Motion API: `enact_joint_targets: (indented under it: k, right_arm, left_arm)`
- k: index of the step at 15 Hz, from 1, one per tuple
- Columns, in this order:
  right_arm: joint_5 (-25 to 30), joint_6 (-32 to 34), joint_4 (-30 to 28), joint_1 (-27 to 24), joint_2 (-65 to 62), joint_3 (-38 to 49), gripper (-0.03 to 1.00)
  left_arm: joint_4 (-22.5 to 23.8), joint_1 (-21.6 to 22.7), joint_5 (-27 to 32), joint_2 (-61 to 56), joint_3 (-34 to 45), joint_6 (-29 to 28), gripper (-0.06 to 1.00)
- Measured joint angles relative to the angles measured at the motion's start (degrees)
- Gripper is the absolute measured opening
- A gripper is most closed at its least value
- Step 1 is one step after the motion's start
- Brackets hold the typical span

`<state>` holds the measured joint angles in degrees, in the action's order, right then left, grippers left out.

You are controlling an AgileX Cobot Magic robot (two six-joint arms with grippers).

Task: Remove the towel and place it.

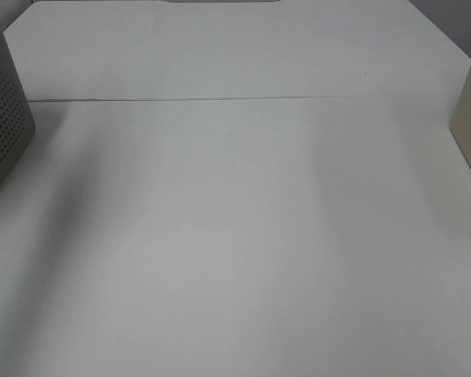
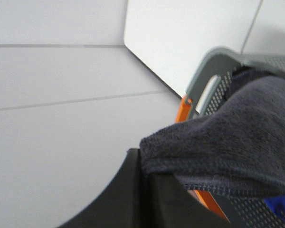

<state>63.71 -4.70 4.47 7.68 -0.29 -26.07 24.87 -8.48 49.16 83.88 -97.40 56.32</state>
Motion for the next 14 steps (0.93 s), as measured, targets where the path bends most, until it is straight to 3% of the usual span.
enact_joint_targets:
  k: [2,3,5,7,8,10,11,14]
  right_arm:
    - [0.0,0.0,0.0,0.0,0.0,0.0,0.69]
    - [0.0,0.0,0.0,0.0,0.0,0.0,0.69]
    - [0.0,0.0,0.2,0.0,0.5,0.0,0.69]
    - [-2.3,-1.5,1.8,0.0,4.1,-0.7,0.69]
    - [-6.6,-5.3,5.2,0.0,7.7,-1.2,0.69]
    - [-17.5,-16.9,15.8,0.0,17.3,-1.3,0.69]
    - [-22.1,-25.4,23.8,0.0,23.1,-1.3,0.69]
    - [-26.8,-58.1,51.6,0.0,40.6,-1.3,0.69]
  left_arm:
    - [0.3,-5.7,-1.7,-3.0,0.0,-0.7,0.00]
    - [1.7,-11.7,-2.8,-3.9,-0.4,-4.1,0.00]
    - [3.0,-17.3,-3.3,-3.9,-1.1,-7.8,0.00]
    - [3.4,-21.8,-4.5,-3.8,-1.7,-9.7,0.00]
    - [3.4,-24.5,-5.0,-3.8,-1.7,-10.2,0.00]
    - [3.4,-29.9,-5.9,-3.2,-1.7,-10.5,0.00]
    - [3.4,-32.9,-6.0,-2.7,-1.7,-10.6,0.00]
    - [3.4,-39.4,-7.2,-2.3,-1.7,-10.7,0.00]
